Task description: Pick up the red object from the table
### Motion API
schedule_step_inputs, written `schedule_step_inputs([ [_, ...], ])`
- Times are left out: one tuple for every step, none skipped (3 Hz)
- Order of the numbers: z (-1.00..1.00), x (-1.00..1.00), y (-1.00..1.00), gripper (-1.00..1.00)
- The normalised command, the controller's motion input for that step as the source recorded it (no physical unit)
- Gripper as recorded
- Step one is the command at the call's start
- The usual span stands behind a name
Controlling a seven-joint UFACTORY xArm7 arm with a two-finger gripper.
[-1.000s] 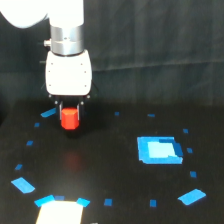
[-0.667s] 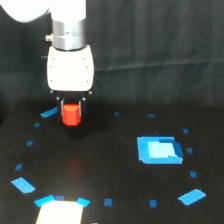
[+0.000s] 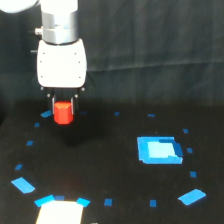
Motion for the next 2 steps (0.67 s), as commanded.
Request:
schedule_step_inputs([
  [0.98, 0.57, 1.0, -1.0],
  [1.0, -0.1, -0.65, -1.0],
])
